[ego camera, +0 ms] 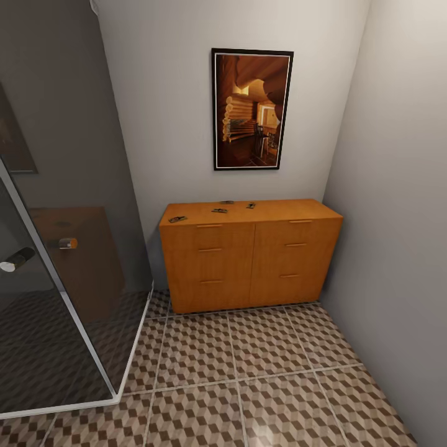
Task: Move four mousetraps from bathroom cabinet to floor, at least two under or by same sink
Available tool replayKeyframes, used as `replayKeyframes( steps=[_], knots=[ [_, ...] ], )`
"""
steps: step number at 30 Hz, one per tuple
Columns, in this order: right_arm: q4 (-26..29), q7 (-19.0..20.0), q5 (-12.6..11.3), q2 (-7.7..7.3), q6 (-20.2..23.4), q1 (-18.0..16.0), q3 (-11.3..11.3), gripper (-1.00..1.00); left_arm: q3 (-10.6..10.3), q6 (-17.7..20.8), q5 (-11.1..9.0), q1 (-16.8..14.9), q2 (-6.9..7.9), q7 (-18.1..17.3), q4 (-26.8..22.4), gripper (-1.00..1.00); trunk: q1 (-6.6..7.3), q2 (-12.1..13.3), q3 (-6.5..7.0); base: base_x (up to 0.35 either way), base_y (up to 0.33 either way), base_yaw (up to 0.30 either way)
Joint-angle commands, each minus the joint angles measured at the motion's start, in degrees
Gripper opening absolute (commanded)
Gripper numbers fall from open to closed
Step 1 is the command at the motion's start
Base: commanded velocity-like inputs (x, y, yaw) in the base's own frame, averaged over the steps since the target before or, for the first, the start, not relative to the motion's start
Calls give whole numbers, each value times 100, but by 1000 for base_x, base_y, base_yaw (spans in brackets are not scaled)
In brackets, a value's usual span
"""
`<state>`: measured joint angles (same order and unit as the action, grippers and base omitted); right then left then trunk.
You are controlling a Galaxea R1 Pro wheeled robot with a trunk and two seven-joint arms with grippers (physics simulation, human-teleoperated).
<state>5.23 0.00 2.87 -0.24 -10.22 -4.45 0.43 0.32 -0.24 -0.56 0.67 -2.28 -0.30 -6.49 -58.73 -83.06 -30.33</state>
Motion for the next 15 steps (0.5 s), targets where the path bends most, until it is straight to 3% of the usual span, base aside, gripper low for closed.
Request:
replayKeyframes(
  steps=[1,15],
  knots=[
    [-5,0,30,0,-17,-3,1,100,3,-2,-6,3,-1,-4,-11,100,0,-2,-4,0,0,0],
    [32,-31,22,-23,-24,-3,-18,100,12,-2,-6,3,-1,-2,-13,100,0,-2,-4,0,0,0]
  ],
)
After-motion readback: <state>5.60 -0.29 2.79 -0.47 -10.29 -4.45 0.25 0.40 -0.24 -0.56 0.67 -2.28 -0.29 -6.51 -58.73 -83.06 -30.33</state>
